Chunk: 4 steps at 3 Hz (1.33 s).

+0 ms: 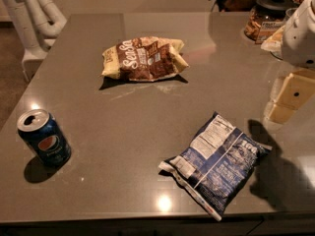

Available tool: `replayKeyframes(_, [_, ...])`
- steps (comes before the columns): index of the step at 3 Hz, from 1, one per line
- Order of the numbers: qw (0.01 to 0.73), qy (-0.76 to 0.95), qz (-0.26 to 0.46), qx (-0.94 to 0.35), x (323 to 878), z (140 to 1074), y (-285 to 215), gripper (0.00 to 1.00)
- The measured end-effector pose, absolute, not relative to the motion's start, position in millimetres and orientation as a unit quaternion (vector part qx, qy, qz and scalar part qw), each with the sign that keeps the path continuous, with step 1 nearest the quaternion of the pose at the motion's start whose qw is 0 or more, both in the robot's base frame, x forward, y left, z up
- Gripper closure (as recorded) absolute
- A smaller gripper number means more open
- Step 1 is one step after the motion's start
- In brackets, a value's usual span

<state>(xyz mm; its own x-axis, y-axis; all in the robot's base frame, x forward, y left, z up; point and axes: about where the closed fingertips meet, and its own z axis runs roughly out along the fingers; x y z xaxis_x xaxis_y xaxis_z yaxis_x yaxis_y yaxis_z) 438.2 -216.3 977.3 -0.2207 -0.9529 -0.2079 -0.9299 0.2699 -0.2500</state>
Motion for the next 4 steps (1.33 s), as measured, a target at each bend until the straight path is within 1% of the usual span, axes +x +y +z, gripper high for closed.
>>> replayKeyframes(2, [0.153,0.757,-0.041,-0.634,438,965,-207,0.00])
replayKeyframes(3, [0.126,0.711,-0.025,-0.691,426,938,-191,0.00])
replayKeyframes(4, [0.094,0.639,0.024,-0.763,409,904,-173,0.00])
